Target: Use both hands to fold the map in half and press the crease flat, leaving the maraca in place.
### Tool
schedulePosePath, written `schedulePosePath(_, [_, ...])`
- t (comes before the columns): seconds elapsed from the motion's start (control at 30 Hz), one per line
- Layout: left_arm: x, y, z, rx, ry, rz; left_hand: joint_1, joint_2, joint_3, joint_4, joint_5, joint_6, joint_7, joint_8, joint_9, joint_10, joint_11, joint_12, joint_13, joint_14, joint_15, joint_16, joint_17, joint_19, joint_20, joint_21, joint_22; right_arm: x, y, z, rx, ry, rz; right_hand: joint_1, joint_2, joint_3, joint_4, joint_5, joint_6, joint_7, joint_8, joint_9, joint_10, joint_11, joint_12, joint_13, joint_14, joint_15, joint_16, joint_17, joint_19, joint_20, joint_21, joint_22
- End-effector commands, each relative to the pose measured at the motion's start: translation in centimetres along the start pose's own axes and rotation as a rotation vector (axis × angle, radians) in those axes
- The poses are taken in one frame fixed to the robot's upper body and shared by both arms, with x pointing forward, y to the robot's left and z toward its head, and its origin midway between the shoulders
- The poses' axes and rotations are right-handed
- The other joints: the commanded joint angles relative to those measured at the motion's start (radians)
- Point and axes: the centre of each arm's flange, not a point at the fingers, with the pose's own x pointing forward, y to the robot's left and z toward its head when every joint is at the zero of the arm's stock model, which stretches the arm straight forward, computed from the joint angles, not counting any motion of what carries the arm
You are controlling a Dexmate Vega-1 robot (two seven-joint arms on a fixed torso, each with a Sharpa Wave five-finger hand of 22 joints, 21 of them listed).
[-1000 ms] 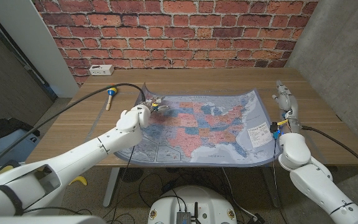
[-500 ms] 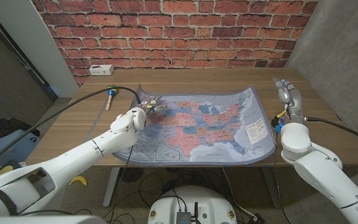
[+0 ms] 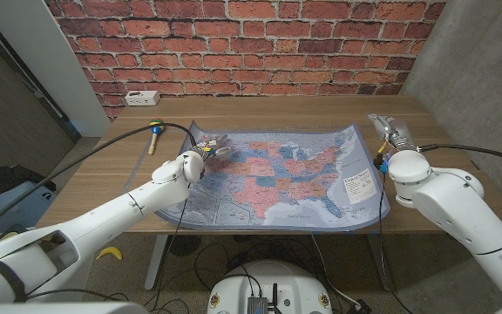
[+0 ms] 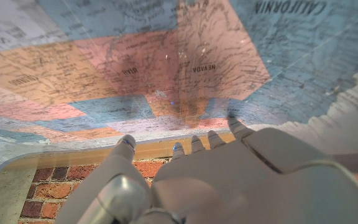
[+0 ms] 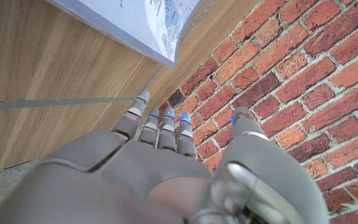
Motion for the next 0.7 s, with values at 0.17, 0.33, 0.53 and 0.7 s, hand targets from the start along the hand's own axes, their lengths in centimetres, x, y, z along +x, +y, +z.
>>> schedulePosePath(0.17, [1.0, -0.1, -0.1, -0.016, -0.024, -0.006, -0.008, 0.000, -0.001, 0.003, 0.009, -0.004, 0.004, 0.003, 0.005, -0.052, 0.003, 0.005, 0.003, -0.056, -0.011, 0.002, 0.005, -0.003, -0.006, 0.007, 0.005, -0.6, 0.5, -3.0, -0.320, 0.393, 0.124, 0.025, 0.001, 0.011, -0.009, -0.008, 0.013, 0.012, 0.005, 0.002, 0.002, -0.005, -0.002, 0.006, 0.002, -0.007, 0.000, 0.002, 0.014, -0.002, 0.001, 0.002])
schedulePosePath(0.33, [0.9, -0.1, -0.1, -0.016, -0.027, 0.003, -0.008, 0.001, -0.002, 0.004, 0.009, -0.004, 0.004, 0.003, 0.005, -0.053, 0.003, 0.005, 0.003, -0.057, -0.012, 0.002, 0.005, -0.002, -0.008, 0.007, 0.005, -0.4, 0.5, -3.0, -0.328, 0.424, 0.150, 0.031, 0.002, 0.014, -0.012, -0.009, 0.012, 0.012, 0.004, 0.002, 0.008, -0.005, 0.000, 0.006, 0.004, -0.007, 0.000, 0.002, 0.015, -0.002, 0.001, 0.002])
schedulePosePath(0.53, [0.9, -0.1, -0.2, -0.018, -0.019, 0.006, -0.010, 0.002, -0.002, 0.006, 0.010, -0.011, 0.002, 0.000, 0.005, -0.056, 0.002, 0.004, 0.003, -0.060, -0.013, 0.001, 0.005, -0.002, -0.010, 0.007, 0.005, 0.1, 0.6, -2.9, -0.300, 0.429, 0.244, 0.028, -0.010, 0.006, -0.003, -0.019, 0.096, 0.040, 0.023, 0.005, 0.112, 0.025, 0.030, 0.008, 0.126, -0.001, 0.038, 0.009, 0.084, 0.015, 0.017, 0.002])
schedulePosePath(0.7, [0.9, -0.1, -0.2, -0.015, -0.009, 0.005, -0.011, 0.005, -0.002, 0.008, 0.012, -0.017, 0.003, -0.001, 0.005, -0.060, 0.002, 0.003, 0.003, -0.063, -0.013, 0.000, 0.005, -0.001, -0.014, 0.008, 0.005, 0.4, 1.0, -2.8, -0.284, 0.403, 0.291, 0.006, -0.023, -0.008, 0.008, -0.020, 0.116, 0.049, 0.025, 0.005, 0.139, 0.028, 0.034, 0.008, 0.155, 0.007, 0.043, 0.011, 0.106, 0.030, 0.020, 0.002])
